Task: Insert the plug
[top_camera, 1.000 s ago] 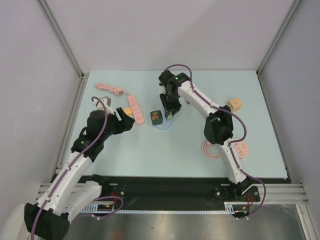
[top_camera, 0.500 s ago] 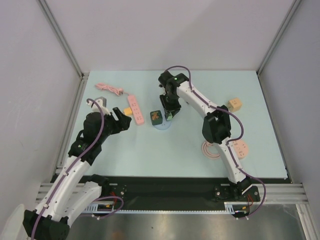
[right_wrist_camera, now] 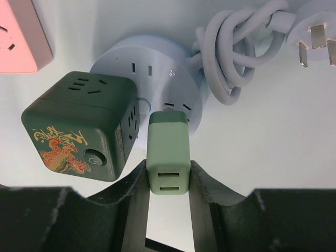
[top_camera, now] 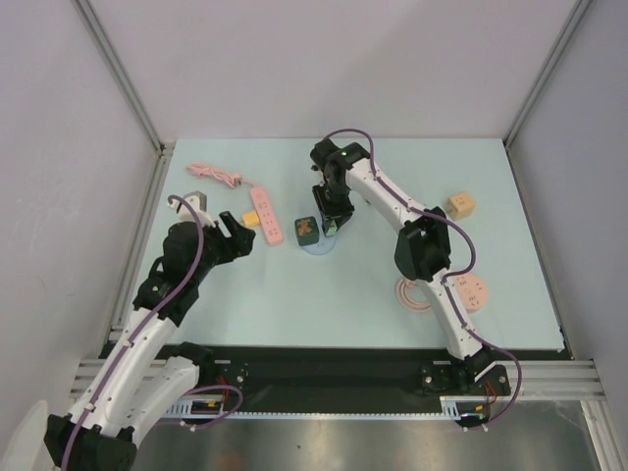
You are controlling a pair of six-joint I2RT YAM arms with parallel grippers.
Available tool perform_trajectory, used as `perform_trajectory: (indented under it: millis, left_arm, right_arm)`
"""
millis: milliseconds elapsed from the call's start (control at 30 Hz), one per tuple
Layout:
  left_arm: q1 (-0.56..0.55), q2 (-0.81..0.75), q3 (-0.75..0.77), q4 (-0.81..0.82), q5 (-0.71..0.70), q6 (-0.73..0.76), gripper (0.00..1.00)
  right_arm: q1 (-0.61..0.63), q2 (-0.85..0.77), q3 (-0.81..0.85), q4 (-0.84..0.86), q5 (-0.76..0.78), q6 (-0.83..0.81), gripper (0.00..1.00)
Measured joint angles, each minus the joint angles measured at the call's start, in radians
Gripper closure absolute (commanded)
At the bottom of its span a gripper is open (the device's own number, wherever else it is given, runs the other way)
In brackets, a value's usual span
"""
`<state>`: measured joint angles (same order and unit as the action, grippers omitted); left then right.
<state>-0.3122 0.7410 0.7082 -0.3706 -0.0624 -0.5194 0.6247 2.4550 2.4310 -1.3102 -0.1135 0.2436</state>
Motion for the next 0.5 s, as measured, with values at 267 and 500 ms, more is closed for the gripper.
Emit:
perform_trajectory:
  millis: [267,500]
  left_arm:
    - [0.000,-0.007,0.000,-0.005,-0.017,0.006,0.21]
    - [0.000,-0.010,-0.002,-0.014,-0.026,0.006,0.21]
  right_arm:
    - [0.003,0.017,0.029,-0.018,0.003,0.018,1.00]
    - [0.011,0.048,0.061,-0.031,0.023,0.033,1.00]
